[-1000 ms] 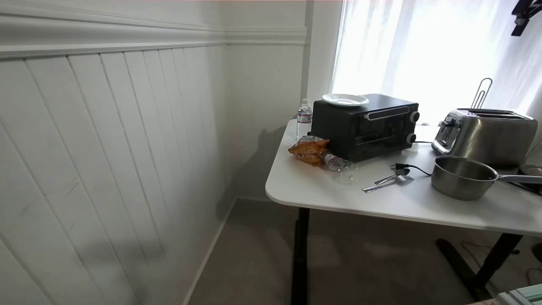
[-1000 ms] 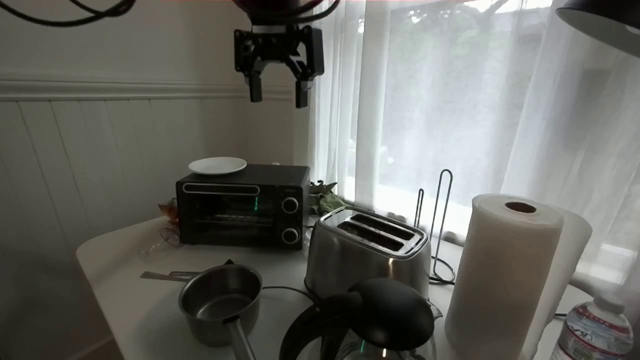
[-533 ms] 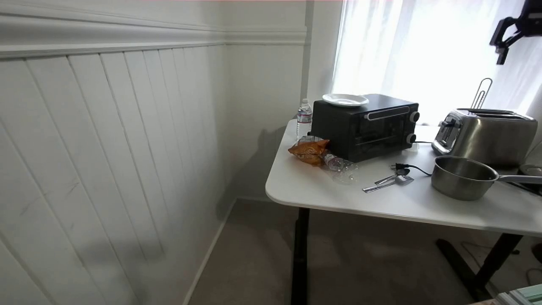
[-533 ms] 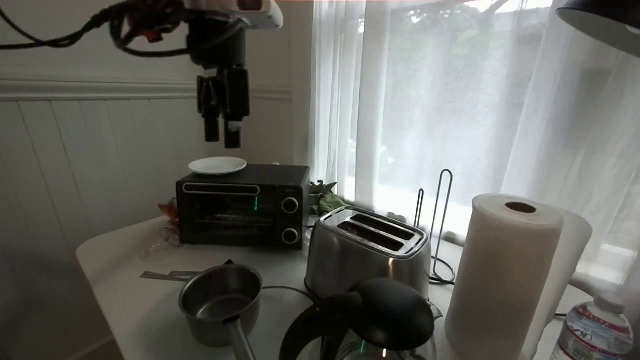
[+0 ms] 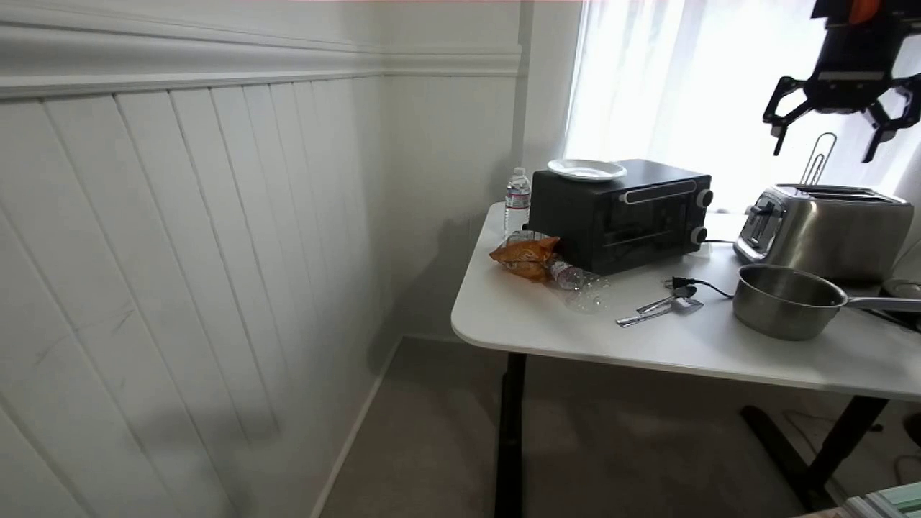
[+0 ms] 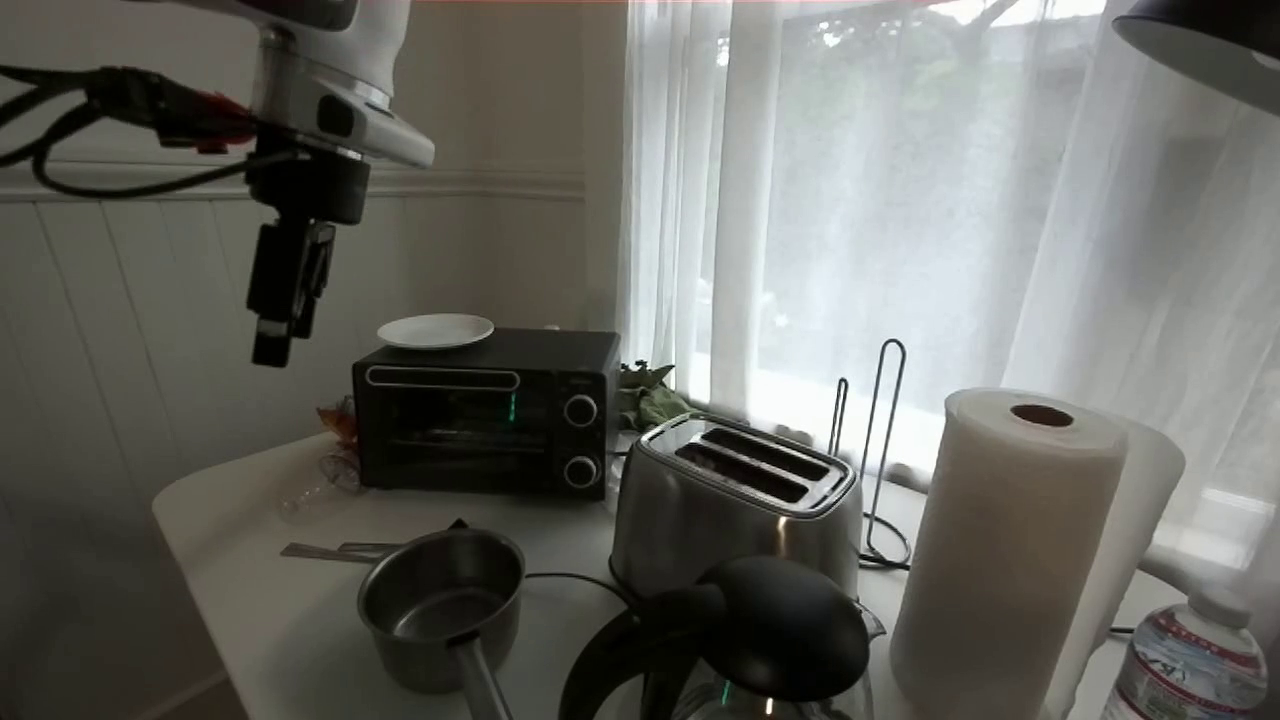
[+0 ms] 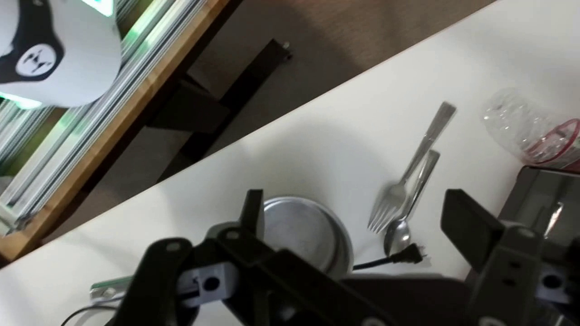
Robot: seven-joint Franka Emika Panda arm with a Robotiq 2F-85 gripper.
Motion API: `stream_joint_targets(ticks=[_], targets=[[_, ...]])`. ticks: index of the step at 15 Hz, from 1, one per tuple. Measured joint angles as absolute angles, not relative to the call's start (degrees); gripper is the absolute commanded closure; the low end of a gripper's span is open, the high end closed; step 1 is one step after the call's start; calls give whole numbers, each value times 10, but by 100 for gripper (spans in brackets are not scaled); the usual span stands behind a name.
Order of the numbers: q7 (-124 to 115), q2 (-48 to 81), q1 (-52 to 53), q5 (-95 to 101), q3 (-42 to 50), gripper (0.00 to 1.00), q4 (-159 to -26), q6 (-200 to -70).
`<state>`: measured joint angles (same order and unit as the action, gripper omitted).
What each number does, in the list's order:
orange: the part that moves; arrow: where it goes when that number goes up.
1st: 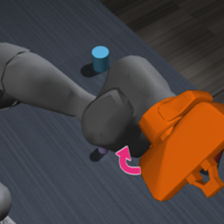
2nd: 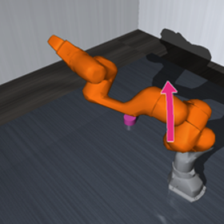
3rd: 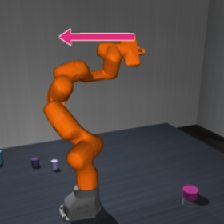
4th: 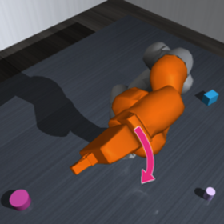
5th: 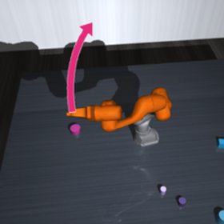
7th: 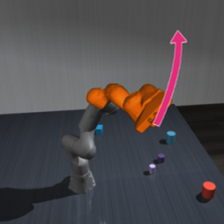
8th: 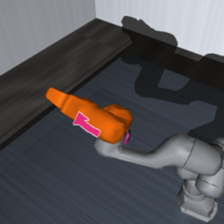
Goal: Put the silver spoon on the white plate on the microwave
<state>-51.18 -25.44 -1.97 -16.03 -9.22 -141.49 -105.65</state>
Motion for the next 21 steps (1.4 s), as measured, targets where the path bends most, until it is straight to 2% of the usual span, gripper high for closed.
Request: stream_joint_targets(ticks=[5,15,21], targets=[[-508,-187,27,-241,-104,0,-1429,-1154],[-505,-170,27,-248,-101,0,-1428,-1162],[-545,-77,50,-302,-108,0,-1420,-1231]])
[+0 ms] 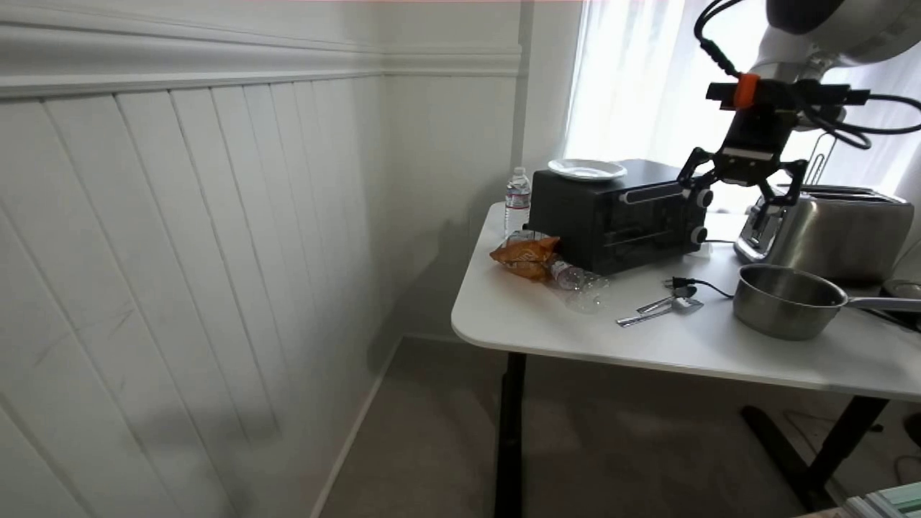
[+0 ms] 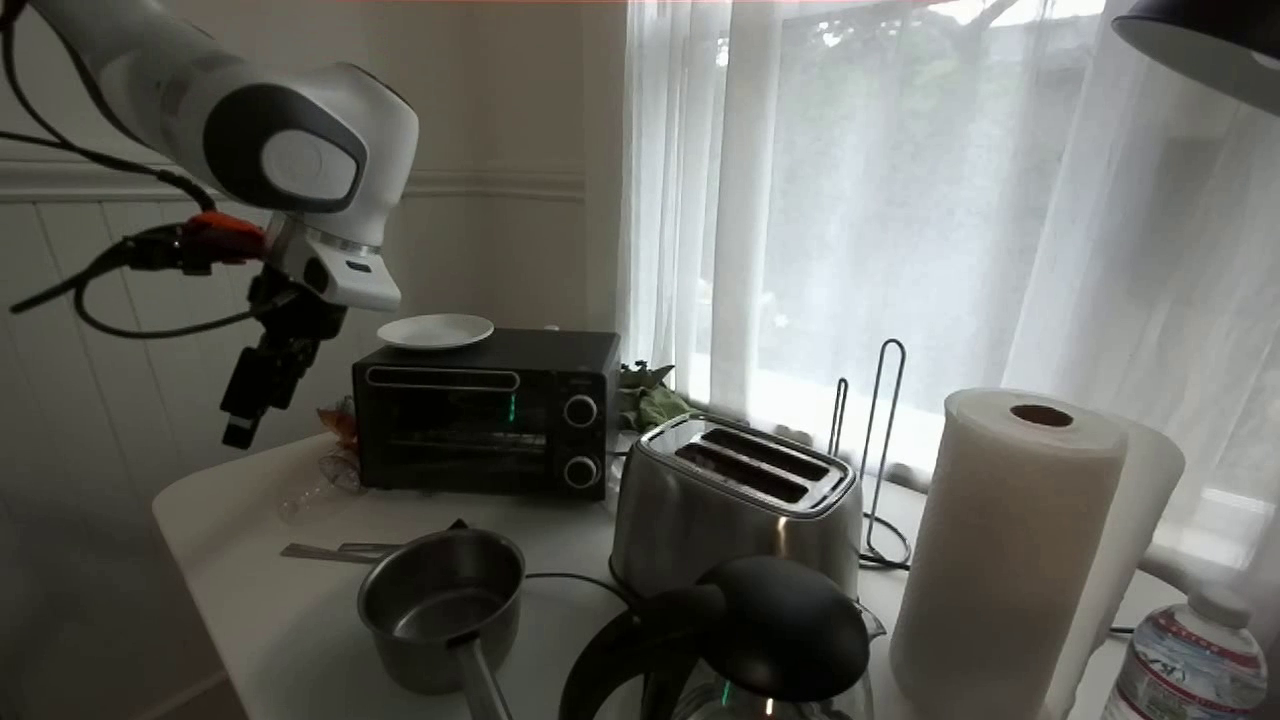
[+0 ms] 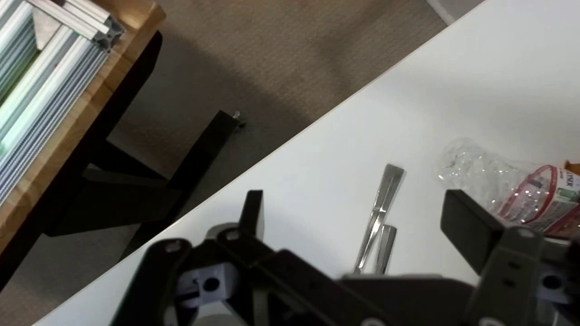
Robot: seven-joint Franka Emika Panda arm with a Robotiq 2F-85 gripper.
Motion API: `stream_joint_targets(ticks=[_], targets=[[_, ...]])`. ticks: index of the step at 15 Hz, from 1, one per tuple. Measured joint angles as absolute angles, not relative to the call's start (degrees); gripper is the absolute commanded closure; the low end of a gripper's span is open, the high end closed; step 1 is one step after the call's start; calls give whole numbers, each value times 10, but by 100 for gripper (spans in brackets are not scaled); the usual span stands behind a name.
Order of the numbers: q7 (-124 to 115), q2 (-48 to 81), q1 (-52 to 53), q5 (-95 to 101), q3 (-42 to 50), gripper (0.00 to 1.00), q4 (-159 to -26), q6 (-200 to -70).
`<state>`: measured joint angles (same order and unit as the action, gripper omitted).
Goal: Put the silver spoon on the white plate on the microwave
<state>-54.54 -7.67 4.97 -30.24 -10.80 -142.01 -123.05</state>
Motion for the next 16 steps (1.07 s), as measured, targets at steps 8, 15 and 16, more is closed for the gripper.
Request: stream_joint_targets(ticks=[8,15,16], targets=[[-538,74,72,-411,-106,0,-1365,-1381],[-512,137,69,-411,-68,0,-1334,-1417],[-509,141,68,-407,-61,0,-1334,-1417]])
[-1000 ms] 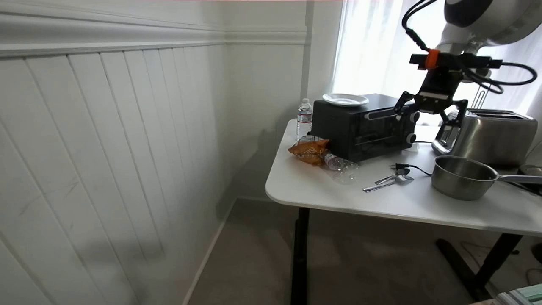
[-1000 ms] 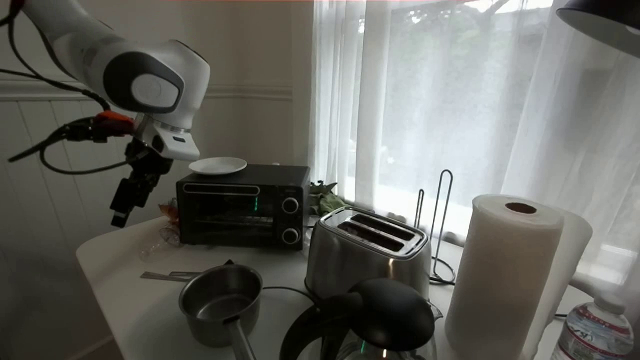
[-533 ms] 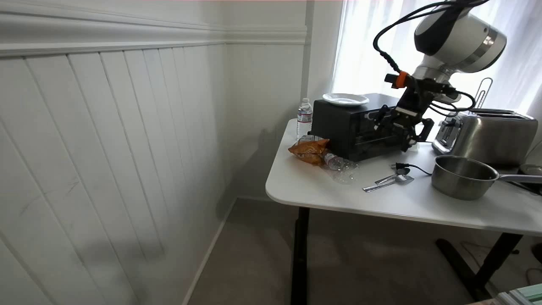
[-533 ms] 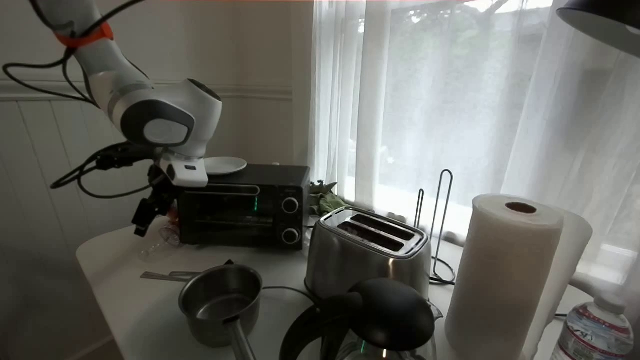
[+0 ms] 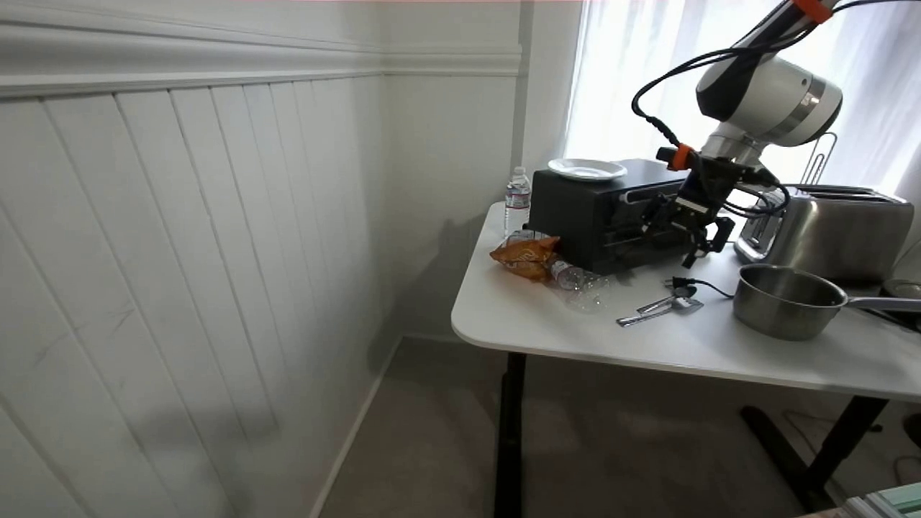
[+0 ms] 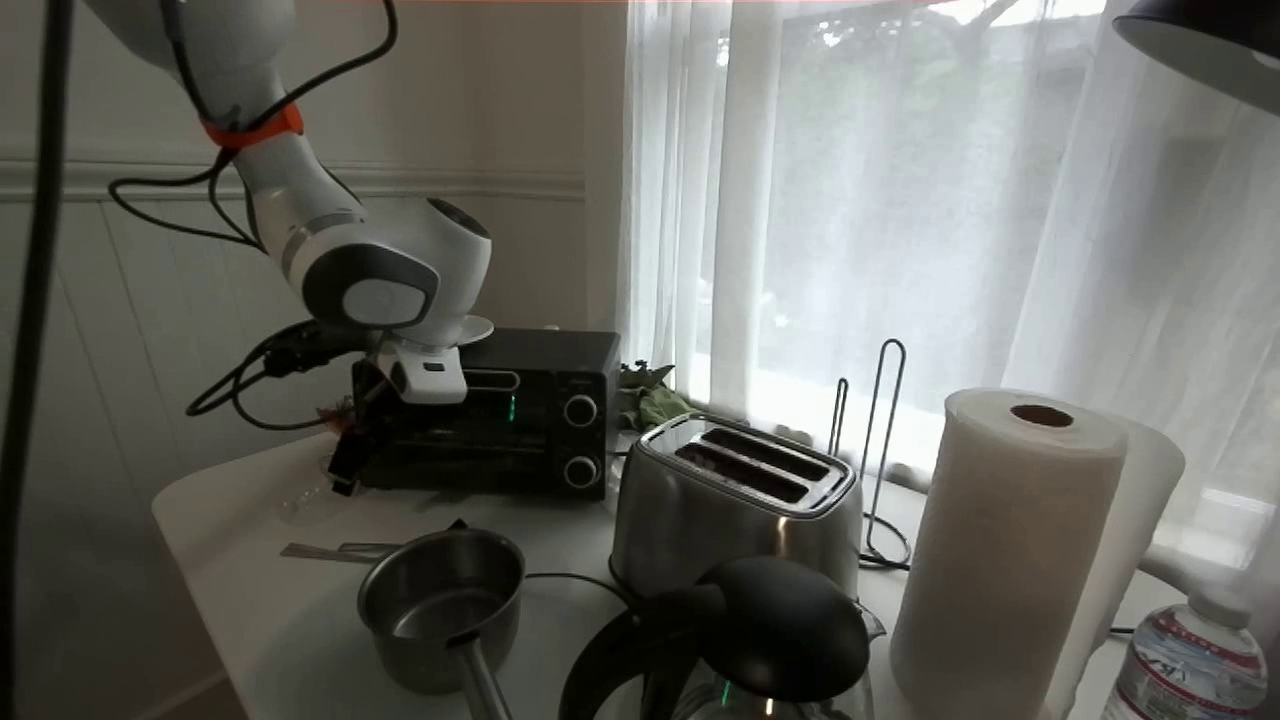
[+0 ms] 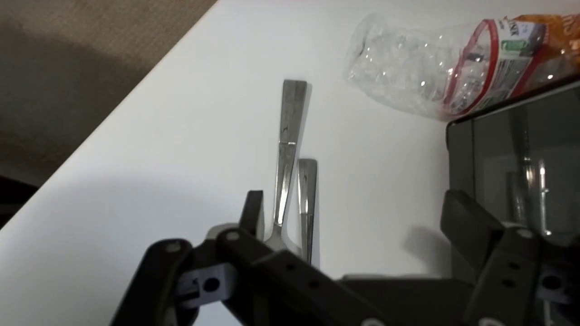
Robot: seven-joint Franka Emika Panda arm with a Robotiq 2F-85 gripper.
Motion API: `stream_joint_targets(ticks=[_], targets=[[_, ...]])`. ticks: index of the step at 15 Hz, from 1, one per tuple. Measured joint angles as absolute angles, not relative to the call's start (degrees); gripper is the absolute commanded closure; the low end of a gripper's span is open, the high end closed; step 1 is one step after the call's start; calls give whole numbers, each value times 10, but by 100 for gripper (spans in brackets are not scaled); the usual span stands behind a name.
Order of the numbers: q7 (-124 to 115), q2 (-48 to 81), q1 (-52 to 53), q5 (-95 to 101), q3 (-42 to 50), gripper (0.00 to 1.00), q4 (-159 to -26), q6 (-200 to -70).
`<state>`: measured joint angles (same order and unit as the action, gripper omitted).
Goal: Put the silver spoon on the white plate on the microwave
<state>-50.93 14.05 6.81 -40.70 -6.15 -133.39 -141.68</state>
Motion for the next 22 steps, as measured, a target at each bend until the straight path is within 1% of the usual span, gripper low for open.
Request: stream_joint_targets(ticks=[2,3,5,8,10,11,13,14,15,16,17,18,19,20,22], targets=[[-502,146,68,-402,-52,0,-1334,-1417],[-496,150,67,-402,-50,4,-1333,-1417],[-490,157,68,-402,-49,8,-1332,-1418],[-488,173,69,-403,-49,25,-1331,-1425],[-484,184,68,-405,-49,33,-1330,-1435],[-479,190,67,-407,-49,32,-1329,-1442],[-466,200,64,-418,-49,43,-1327,-1454],[-458,206,63,-424,-49,42,-1325,-1459],[-452,212,62,-428,-49,43,-1323,-1464],[-447,217,62,-432,-49,41,-1320,-1470],[-442,223,62,-439,-50,42,-1317,-1475],[-436,229,62,-446,-51,46,-1314,-1481],[-432,235,62,-450,-52,46,-1310,-1485],[-431,240,63,-451,-53,49,-1307,-1488],[-430,248,62,-452,-53,49,-1301,-1490]])
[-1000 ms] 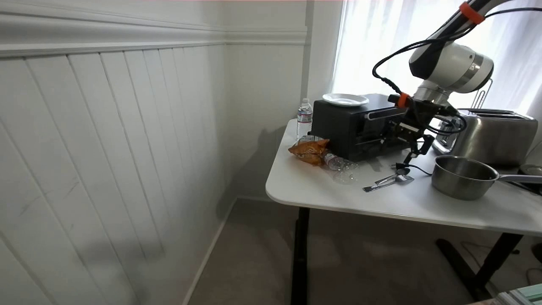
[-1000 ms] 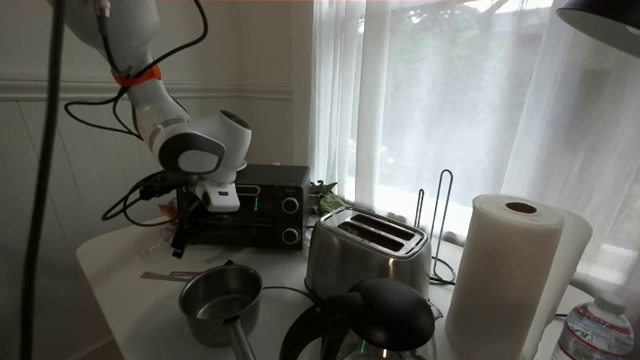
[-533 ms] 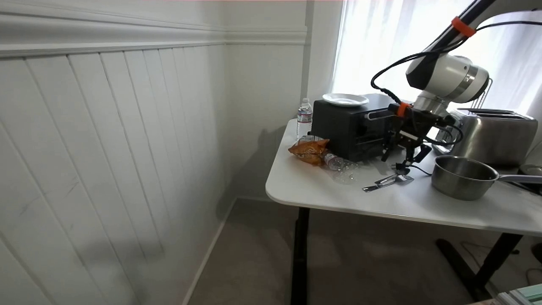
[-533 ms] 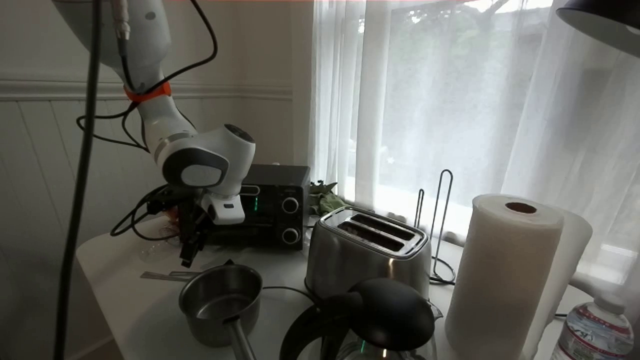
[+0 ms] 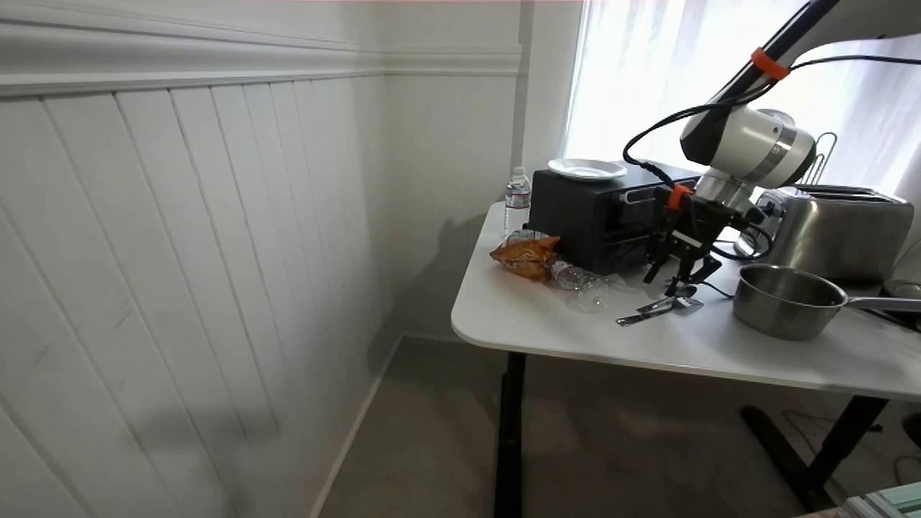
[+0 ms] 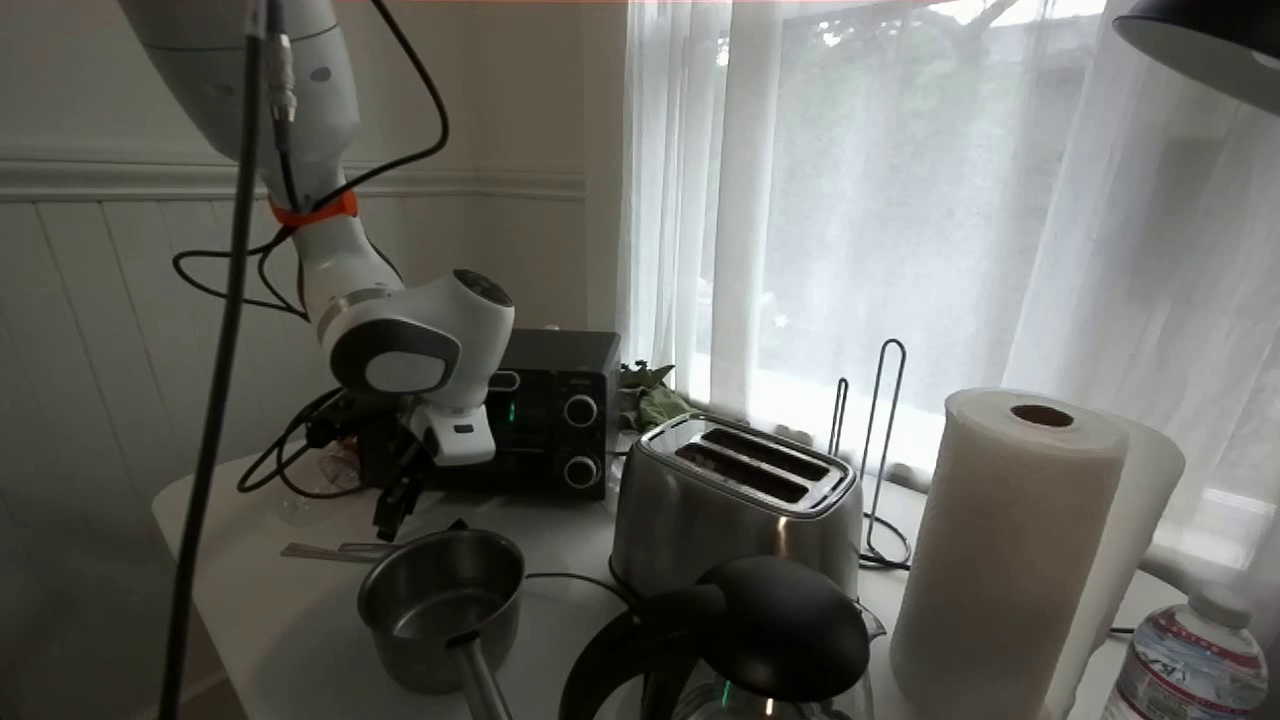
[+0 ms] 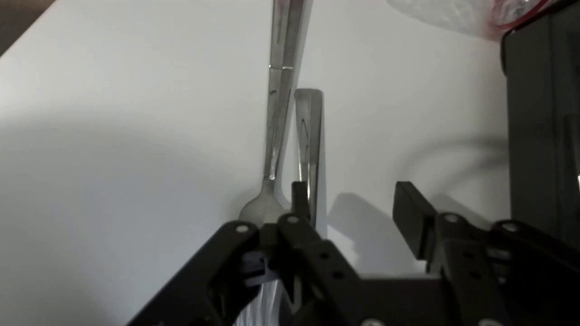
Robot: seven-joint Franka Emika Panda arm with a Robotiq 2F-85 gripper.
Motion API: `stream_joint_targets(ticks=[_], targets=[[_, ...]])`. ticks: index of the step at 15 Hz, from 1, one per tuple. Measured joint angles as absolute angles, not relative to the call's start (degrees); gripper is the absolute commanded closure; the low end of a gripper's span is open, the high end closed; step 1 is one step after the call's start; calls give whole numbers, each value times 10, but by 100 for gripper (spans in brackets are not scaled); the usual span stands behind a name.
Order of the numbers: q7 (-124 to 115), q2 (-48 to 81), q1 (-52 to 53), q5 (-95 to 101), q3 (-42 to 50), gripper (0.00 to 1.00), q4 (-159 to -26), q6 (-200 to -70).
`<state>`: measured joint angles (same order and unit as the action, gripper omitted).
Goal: Put the silver spoon on the white plate on the microwave
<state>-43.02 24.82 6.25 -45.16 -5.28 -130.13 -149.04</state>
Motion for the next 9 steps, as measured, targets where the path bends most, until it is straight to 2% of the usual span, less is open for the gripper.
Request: stream_joint_targets(ticks=[3,9], targets=[[-430,256,62,-452,-50,48,-1299,-1492],[-430,264,62,-452,-41,57,-1299,-1500]])
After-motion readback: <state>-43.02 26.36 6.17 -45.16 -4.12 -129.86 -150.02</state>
